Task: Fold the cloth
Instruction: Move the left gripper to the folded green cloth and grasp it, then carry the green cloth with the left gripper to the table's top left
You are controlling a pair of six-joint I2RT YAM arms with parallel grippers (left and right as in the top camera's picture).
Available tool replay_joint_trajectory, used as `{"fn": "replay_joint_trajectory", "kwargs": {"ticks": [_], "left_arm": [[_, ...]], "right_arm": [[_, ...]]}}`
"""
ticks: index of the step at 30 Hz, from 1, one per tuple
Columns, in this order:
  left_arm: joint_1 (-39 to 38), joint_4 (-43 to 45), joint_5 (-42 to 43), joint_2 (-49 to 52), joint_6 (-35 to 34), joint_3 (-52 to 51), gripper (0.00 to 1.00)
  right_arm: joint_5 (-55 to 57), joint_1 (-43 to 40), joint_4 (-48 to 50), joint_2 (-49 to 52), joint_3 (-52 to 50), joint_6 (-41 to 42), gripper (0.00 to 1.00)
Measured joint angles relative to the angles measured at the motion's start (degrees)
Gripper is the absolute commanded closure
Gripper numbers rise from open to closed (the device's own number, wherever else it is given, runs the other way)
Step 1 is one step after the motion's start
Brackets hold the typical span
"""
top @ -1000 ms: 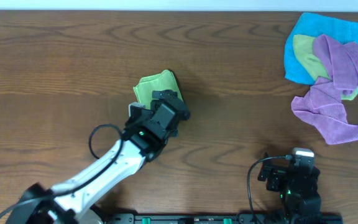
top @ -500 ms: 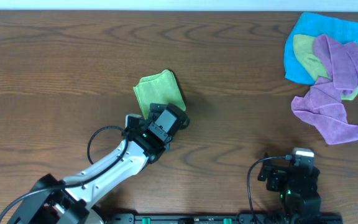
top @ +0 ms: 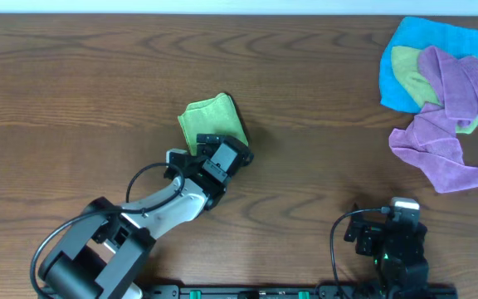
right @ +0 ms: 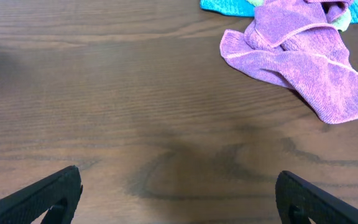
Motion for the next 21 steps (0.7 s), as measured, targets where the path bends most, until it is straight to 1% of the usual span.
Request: {"fn": "replay_joint_trajectory", "kwargs": {"ticks": [7, 13, 21], "left_arm": [[1.6, 5.2, -3.8, 2.4, 0.0, 0.1, 0.05], [1.9, 11.2, -9.4, 5.7, 0.0, 0.3, 0.05], [2.8, 12.6, -14.5, 7.6, 0.0, 0.7, 0.04]], "right_arm": [[0.0, 0.0, 0.0, 0.0, 0.0, 0.0, 0.01], [0.0, 0.0, 0.0, 0.0, 0.0, 0.0, 0.01], [0.0, 0.0, 0.0, 0.0, 0.0, 0.0, 0.01]]}}
